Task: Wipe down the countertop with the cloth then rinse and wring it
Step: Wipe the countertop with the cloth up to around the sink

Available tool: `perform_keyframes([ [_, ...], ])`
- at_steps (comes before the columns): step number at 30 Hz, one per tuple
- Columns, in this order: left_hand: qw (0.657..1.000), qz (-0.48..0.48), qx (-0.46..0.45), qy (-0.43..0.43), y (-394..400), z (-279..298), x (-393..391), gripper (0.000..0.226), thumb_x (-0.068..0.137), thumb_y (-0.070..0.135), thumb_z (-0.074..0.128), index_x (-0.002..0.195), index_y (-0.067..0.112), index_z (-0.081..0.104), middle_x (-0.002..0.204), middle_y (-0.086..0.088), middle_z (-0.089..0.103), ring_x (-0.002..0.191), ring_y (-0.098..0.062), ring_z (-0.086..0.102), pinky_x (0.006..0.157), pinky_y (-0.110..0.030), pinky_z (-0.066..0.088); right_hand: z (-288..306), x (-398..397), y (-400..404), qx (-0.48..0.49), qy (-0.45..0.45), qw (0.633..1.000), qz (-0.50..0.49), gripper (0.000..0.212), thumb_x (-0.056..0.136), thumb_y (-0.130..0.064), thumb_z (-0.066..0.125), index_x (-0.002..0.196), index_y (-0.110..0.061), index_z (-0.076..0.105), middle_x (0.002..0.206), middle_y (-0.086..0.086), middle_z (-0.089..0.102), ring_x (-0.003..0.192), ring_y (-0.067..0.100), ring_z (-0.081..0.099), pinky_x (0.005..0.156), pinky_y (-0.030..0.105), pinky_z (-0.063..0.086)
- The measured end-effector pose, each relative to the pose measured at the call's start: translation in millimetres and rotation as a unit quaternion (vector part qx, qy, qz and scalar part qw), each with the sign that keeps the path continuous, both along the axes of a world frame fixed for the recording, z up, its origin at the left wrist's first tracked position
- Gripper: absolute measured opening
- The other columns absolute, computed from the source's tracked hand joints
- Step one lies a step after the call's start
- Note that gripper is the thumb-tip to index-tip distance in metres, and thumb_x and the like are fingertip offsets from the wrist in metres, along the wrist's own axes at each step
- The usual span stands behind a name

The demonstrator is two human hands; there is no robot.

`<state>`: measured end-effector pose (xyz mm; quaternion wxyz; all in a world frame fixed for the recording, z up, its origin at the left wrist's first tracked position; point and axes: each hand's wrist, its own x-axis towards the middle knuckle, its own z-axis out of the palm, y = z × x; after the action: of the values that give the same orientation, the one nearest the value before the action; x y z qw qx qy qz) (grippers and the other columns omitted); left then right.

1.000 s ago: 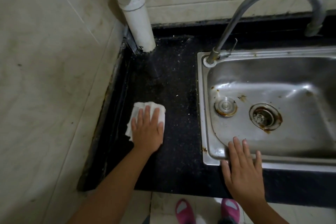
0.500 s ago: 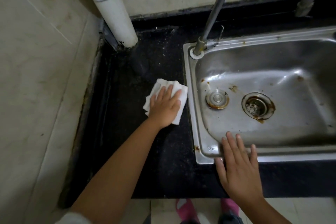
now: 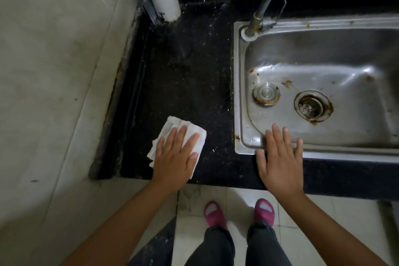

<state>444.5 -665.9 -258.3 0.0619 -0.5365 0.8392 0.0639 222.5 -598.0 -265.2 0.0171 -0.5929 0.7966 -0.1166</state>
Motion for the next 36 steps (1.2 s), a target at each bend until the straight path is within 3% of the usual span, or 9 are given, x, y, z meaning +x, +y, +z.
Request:
perform_keyframes([
  [2, 0.998, 0.051, 0.024, 0.005, -12.8, 9.4, -11.1, 0.055, 0.087, 0.038, 0.023, 0.138, 0.023, 0.036, 0.145, -0.014, 0.039, 0.136, -0.032, 0.029, 0.106, -0.051, 0.03, 1.4, -0.2, -0.5, 0.01, -0.003, 1.0, 0.003, 0.055, 0.088, -0.034, 0.03, 0.125, 0.001, 0.052, 0.135, 0.02, 0.049, 0.129, 0.027, 0.029, 0.111, 0.037, 0.001],
  [6, 0.99, 0.108, 0.082, 0.03, -76.0, 14.3, -48.9, 0.052, 0.099, 0.035, 0.02, 0.147, 0.029, 0.001, 0.157, -0.001, -0.011, 0.144, -0.02, -0.01, 0.115, -0.042, -0.005, 1.9, -1.3, -3.4, 0.02, -0.006, 1.0, 0.001, 0.055, 0.088, -0.035, 0.029, 0.125, -0.001, 0.052, 0.134, 0.019, 0.05, 0.129, 0.027, 0.033, 0.113, 0.03, -0.009],
  [16, 0.989, -0.071, 0.089, 0.091, -55.7, 17.6, -75.8, 0.044, 0.1, 0.023, 0.025, 0.143, 0.032, 0.024, 0.156, 0.004, 0.014, 0.144, -0.016, 0.007, 0.113, -0.032, 0.001, 0.8, -0.7, -2.1, 0.019, -0.003, 1.0, 0.0, 0.054, 0.089, -0.034, 0.03, 0.123, 0.0, 0.053, 0.133, 0.02, 0.051, 0.129, 0.028, 0.032, 0.106, 0.043, 0.006],
  [20, 0.988, -0.082, 0.048, 0.121, 3.8, 15.5, -52.7, 0.043, 0.086, 0.023, 0.034, 0.12, 0.028, 0.06, 0.132, -0.001, 0.056, 0.123, -0.022, 0.052, 0.1, -0.032, 0.025, 4.7, -0.6, -0.8, 0.042, -0.016, 0.999, 0.009, 0.057, 0.089, -0.036, 0.026, 0.125, 0.001, 0.052, 0.135, 0.021, 0.049, 0.13, 0.035, 0.037, 0.108, 0.041, 0.002],
  [23, 0.994, -0.061, 0.008, 0.086, 50.3, 2.2, -37.2, 0.036, 0.072, 0.021, 0.057, 0.105, 0.033, 0.065, 0.116, 0.002, 0.067, 0.11, -0.02, 0.062, 0.091, -0.032, 0.028, 7.6, -0.8, 1.1, 0.049, -0.032, 0.998, 0.017, 0.068, 0.087, -0.043, 0.014, 0.133, -0.002, 0.044, 0.144, 0.016, 0.038, 0.138, 0.03, 0.025, 0.109, 0.034, -0.009],
  [25, 0.994, -0.042, 0.004, 0.102, 71.3, 1.2, -34.2, 0.043, 0.07, 0.022, 0.064, 0.109, 0.036, 0.053, 0.118, 0.004, 0.066, 0.117, -0.017, 0.05, 0.094, -0.034, 0.026, 8.2, -1.6, 1.1, 0.052, -0.039, 0.997, 0.031, 0.076, 0.084, -0.047, 0.005, 0.139, -0.006, 0.037, 0.15, 0.012, 0.029, 0.142, 0.027, 0.015, 0.11, 0.034, -0.012],
  [30, 0.99, 0.095, 0.019, 0.104, 74.6, 5.0, -29.1, 0.037, 0.091, 0.036, 0.023, 0.121, 0.036, 0.046, 0.13, 0.003, 0.058, 0.127, -0.015, 0.039, 0.105, -0.04, 0.026, 6.5, -3.4, 4.1, 0.055, -0.044, 0.996, 0.046, 0.081, 0.08, -0.05, -0.001, 0.141, -0.007, 0.033, 0.152, 0.011, 0.025, 0.143, 0.026, 0.01, 0.11, 0.034, -0.012],
  [33, 0.971, 0.218, 0.039, 0.089, 68.6, 7.0, -14.6, 0.065, 0.086, 0.054, -0.004, 0.144, 0.034, 0.018, 0.156, 0.005, 0.011, 0.144, -0.014, 0.004, 0.115, -0.036, -0.004, 5.7, -3.3, 3.4, 0.052, -0.048, 0.996, 0.052, 0.083, 0.079, -0.05, -0.002, 0.141, -0.007, 0.032, 0.152, 0.011, 0.024, 0.143, 0.026, 0.01, 0.11, 0.033, -0.013],
  [36, 0.949, 0.296, 0.063, 0.083, 44.7, 13.9, -0.9, 0.05, 0.099, 0.042, 0.015, 0.147, 0.03, 0.007, 0.157, 0.003, -0.004, 0.144, -0.016, -0.008, 0.115, -0.04, -0.007, 5.0, -3.9, 4.4, 0.053, -0.05, 0.996, 0.057, 0.084, 0.078, -0.05, -0.003, 0.141, -0.007, 0.031, 0.152, 0.011, 0.023, 0.143, 0.026, 0.009, 0.11, 0.033, -0.014],
])
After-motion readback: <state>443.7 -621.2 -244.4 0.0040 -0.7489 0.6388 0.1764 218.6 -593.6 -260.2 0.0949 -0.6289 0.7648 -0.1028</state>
